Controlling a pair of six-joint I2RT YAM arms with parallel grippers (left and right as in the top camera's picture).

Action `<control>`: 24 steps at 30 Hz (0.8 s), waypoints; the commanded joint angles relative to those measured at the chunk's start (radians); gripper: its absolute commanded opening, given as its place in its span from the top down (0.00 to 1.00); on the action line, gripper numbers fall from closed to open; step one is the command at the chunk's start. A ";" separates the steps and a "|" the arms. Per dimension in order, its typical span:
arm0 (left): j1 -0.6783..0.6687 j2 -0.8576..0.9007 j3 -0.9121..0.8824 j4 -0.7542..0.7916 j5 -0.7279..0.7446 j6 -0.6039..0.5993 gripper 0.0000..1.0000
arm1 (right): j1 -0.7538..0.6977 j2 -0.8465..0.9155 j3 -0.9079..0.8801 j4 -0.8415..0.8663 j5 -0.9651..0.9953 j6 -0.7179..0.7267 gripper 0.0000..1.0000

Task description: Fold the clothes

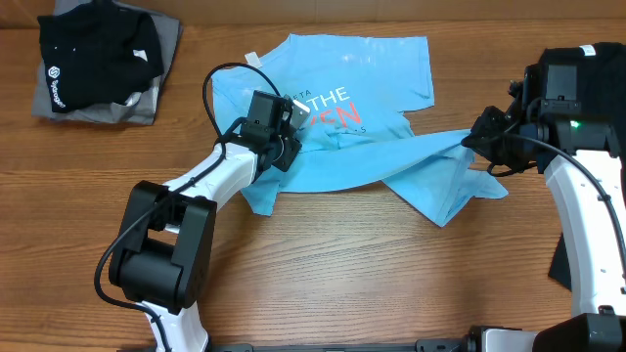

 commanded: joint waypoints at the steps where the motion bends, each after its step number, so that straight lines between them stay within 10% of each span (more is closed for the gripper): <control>1: 0.006 0.012 0.022 0.011 -0.005 0.014 0.72 | 0.002 -0.006 0.011 0.004 0.010 0.005 0.95; 24: 0.006 -0.001 0.033 0.028 -0.053 -0.010 0.96 | 0.002 -0.006 0.011 0.008 0.011 0.005 0.95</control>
